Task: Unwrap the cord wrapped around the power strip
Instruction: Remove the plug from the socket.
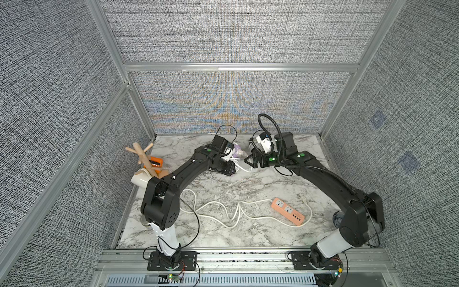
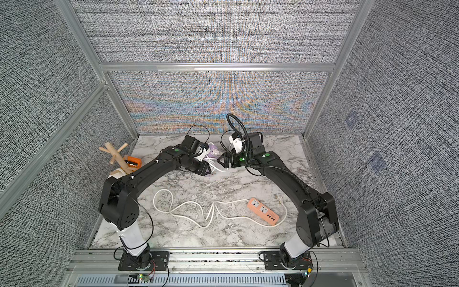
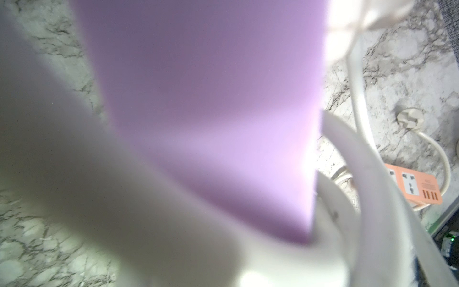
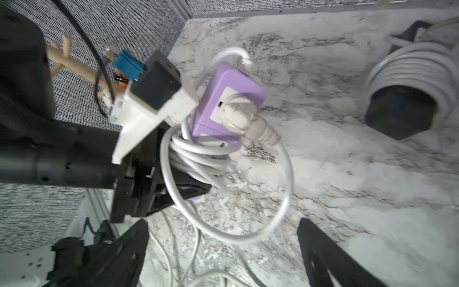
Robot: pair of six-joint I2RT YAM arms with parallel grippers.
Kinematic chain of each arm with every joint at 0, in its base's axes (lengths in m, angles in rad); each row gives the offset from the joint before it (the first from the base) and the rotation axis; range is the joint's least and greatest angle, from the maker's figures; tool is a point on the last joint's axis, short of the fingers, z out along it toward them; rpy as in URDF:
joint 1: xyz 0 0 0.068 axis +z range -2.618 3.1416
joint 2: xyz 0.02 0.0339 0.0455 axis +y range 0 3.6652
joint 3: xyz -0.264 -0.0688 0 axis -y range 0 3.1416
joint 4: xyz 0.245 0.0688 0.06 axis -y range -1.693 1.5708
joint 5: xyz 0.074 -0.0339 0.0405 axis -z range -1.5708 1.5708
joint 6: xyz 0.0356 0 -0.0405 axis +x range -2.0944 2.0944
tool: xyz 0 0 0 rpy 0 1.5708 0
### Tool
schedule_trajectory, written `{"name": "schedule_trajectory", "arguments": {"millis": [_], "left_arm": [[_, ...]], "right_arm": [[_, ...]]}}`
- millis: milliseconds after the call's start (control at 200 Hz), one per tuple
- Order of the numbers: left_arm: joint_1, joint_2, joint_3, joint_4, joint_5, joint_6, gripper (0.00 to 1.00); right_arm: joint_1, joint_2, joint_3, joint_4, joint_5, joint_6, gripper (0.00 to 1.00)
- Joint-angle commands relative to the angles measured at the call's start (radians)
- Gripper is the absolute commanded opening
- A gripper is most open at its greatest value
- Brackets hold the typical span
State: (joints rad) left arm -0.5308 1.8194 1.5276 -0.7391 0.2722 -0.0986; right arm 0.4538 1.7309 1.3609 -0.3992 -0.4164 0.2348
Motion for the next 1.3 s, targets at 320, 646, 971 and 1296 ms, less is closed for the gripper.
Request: {"name": "schedule_trajectory", "arguments": {"millis": [320,646,971,1296], "left_arm": [[0.023,0.069,0.225,-0.319,-0.012,0.24,0.0],[0.028,0.05,0.17,-0.304,0.061,0.237,0.0],[0.029,0.002,0.138,-0.302,0.092,0.261,0.0],[0.023,-0.015,0.11,-0.291,0.09,0.274,0.0]], "right_arm": [[0.079,-0.031,-0.047,0.123,0.262,-0.188,0.98],[0.137,-0.035,-0.044,0.122,0.321,-0.283,0.8],[0.122,0.084,0.038,0.021,0.252,-0.495,0.76],[0.123,0.131,0.04,0.141,0.171,-0.449,0.54]]}}
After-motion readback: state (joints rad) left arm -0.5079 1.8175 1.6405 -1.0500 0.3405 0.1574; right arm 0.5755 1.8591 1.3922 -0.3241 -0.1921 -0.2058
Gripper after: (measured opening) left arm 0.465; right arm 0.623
